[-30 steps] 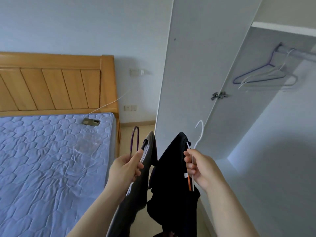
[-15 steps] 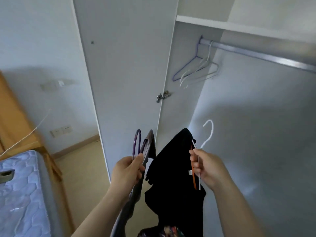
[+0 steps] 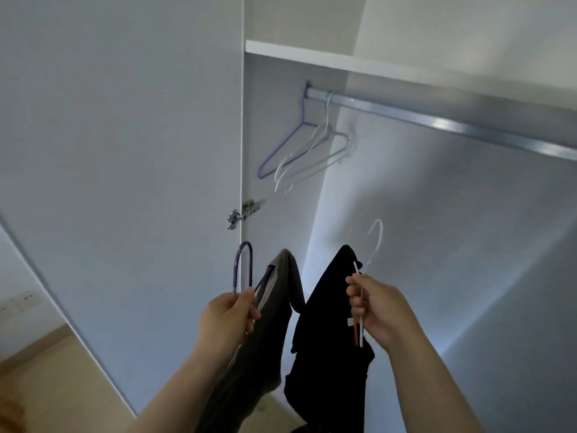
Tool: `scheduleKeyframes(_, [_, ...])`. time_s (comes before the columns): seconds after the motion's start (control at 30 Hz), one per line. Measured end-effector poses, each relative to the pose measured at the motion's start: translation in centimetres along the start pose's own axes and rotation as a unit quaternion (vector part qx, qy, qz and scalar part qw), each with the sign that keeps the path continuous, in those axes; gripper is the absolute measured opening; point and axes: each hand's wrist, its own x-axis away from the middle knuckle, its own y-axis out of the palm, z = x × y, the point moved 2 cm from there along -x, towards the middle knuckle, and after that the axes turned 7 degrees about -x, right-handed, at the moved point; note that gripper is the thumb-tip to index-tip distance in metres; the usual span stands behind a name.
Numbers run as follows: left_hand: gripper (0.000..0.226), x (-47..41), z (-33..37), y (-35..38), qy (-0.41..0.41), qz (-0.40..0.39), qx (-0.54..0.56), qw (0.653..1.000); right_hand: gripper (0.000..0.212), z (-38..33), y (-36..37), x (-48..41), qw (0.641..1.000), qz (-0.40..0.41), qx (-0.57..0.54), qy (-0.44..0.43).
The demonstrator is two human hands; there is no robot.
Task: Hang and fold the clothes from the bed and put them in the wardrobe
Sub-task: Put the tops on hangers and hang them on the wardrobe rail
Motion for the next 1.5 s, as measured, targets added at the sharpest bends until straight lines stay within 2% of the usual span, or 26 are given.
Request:
scheduleKeyframes(0.17, [0.031, -5.0, 2.4, 1.5, 0.006, -0.03, 0.007, 0.999, 0.017, -2.1, 0.9, -3.7, 0.999, 0.03, 0.01, -0.019])
scheduleKeyframes(0.47, [0.023, -13.8, 7.8, 3.6, 0.065, -0.14, -0.026, 0.988, 0.023, -5.6, 2.9, -9.5, 0.985, 0.136, 0.072, -0.073])
scheduleKeyframes(0.6, [0.021, -16.9, 9.7, 4.5, 0.079, -0.172, -0.039, 0.981, 0.027, -8.2, 3.5, -12.1, 0.979, 0.153, 0.086, -0.103])
scheduleKeyframes(0.87, [0.02, -21.7, 12.0, 5.9, 0.092, -0.179, -0.04, 0.979, 0.03, -12.1, 5.0, -17.5, 0.976, 0.124, 0.1, -0.149])
scheduleKeyframes(1.13, [0.026, -24.5, 14.7, 6.8, 0.127, -0.133, -0.048, 0.982, 0.029, -15.7, 6.1, -21.8, 0.985, 0.032, 0.005, -0.171])
scheduleKeyframes(1.5, [0.018, -26.3, 14.3, 7.5, 0.097, -0.09, -0.012, 0.991, 0.03, -19.4, 7.3, -25.7, 0.98, -0.002, 0.039, -0.194])
